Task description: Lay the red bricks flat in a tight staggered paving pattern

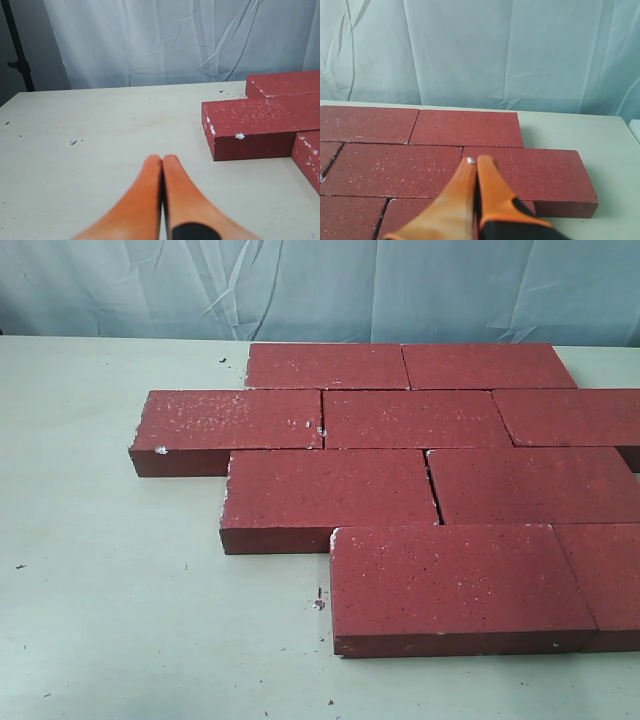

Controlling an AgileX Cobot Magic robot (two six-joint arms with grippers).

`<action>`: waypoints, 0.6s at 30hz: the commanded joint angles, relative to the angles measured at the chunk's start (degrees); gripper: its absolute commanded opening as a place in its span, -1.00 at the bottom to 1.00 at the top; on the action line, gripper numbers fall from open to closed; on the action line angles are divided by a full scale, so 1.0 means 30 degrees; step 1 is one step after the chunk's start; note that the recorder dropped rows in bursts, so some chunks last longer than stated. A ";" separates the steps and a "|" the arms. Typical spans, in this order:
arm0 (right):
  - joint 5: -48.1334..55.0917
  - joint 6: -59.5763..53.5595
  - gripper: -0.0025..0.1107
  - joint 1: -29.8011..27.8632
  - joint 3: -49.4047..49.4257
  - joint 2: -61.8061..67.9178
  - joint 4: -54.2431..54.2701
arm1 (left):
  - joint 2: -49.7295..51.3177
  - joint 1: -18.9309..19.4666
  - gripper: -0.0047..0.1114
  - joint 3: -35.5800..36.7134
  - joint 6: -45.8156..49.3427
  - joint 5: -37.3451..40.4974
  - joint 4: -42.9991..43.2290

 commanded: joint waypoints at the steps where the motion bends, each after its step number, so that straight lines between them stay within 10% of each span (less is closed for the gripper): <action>1: -0.0315 -0.0129 -0.97 -0.0088 0.0068 -0.0404 -0.1307 | -0.0102 0.0059 -0.92 0.0078 -0.0072 0.0031 -0.0117; 18: -0.2089 0.1029 -0.97 -0.1683 0.5575 -0.5704 -0.2085 | -0.0102 0.0059 -0.92 0.0078 -0.0072 0.0031 -0.0117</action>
